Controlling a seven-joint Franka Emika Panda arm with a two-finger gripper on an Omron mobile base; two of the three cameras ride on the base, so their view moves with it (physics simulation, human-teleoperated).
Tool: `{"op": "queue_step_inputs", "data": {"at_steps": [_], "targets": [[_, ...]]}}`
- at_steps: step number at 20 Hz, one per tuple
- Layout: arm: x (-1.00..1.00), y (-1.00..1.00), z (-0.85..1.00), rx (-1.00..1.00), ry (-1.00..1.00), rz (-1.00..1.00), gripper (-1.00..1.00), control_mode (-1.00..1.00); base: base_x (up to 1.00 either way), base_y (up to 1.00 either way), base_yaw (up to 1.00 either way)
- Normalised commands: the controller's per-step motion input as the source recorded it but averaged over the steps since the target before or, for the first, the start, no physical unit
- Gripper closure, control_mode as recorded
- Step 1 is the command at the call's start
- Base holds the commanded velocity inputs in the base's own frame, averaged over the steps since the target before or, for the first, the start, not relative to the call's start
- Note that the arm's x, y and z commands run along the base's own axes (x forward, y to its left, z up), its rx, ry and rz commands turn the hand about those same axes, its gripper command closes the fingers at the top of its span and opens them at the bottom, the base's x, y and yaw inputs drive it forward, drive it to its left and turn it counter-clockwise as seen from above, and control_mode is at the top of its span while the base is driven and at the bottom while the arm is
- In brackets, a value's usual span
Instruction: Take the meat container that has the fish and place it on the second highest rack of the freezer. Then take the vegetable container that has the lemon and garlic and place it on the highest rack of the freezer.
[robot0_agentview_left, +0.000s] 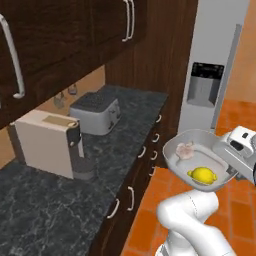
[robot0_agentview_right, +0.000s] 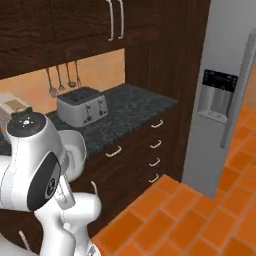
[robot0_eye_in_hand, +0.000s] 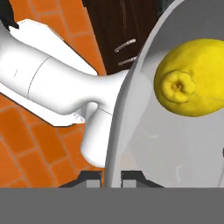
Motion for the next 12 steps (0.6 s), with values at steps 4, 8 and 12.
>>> {"op": "queue_step_inputs", "data": {"at_steps": [4,8,12], "targets": [[0.0,0.0,0.0,0.0,0.0,0.0,1.0,1.0,0.04,-0.03,-0.85],[0.0,0.0,0.0,0.0,0.0,0.0,1.0,1.0,0.2,-0.21,-0.75],[0.0,0.0,0.0,0.0,0.0,0.0,1.0,1.0,0.49,-0.52,-0.53]]}}
